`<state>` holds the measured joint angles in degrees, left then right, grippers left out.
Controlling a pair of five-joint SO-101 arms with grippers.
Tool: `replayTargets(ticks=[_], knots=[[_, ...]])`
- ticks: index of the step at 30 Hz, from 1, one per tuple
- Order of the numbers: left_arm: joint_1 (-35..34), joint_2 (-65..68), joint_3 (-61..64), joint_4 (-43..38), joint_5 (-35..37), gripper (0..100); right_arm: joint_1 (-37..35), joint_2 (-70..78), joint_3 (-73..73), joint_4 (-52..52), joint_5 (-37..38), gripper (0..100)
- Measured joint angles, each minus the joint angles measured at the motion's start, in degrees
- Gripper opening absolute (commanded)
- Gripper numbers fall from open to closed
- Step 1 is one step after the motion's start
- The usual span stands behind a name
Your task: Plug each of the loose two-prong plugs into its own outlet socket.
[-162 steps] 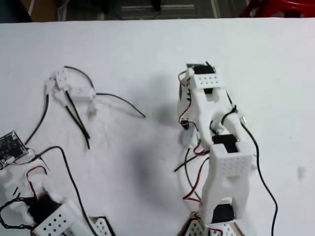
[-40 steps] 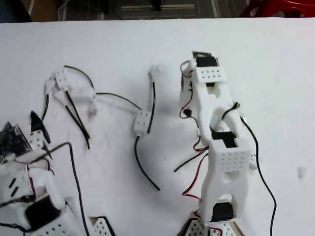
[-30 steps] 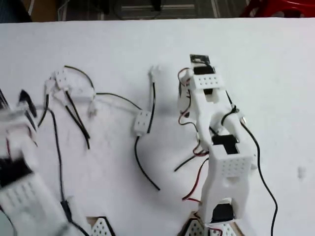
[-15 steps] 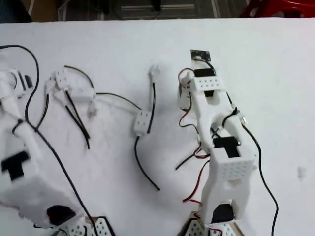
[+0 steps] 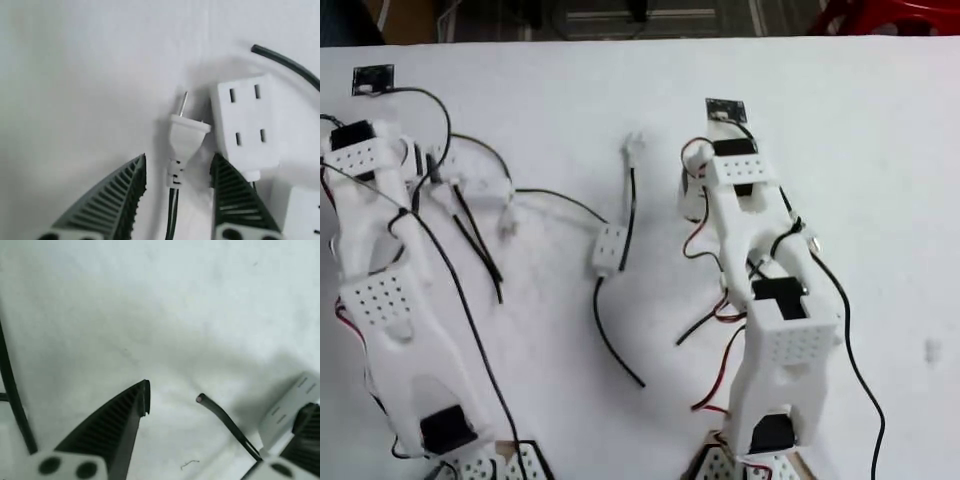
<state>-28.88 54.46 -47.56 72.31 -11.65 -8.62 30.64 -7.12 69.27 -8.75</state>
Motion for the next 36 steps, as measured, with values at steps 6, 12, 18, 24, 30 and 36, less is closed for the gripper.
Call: replayTargets(ticks=[6, 12, 18, 24, 30, 36], knots=[[0.0, 8.8, -9.0, 0.2, 0.0, 12, 0.0, 0.0, 0.0, -0.3, 0.0, 41.9], [1.1, 17.0, -19.9, 3.1, 0.1, 4, -0.1, 0.5, 0.0, -0.9, 0.1, 41.9], [2.5, 20.7, -32.4, 10.6, 0.1, 2, 0.0, 1.0, 0.8, -0.6, 0.1, 41.9], [3.4, 20.8, -44.5, 22.0, 0.0, 2, 0.0, 1.0, 0.8, -1.0, 0.1, 41.9], [4.0, 10.9, -45.2, 29.4, 0.1, 2, 0.0, 1.0, 0.8, -1.0, 0.1, 41.9], [4.0, -4.0, -45.3, 30.1, 0.1, 2, 0.0, 1.0, 0.8, -1.0, 0.1, 41.9]])
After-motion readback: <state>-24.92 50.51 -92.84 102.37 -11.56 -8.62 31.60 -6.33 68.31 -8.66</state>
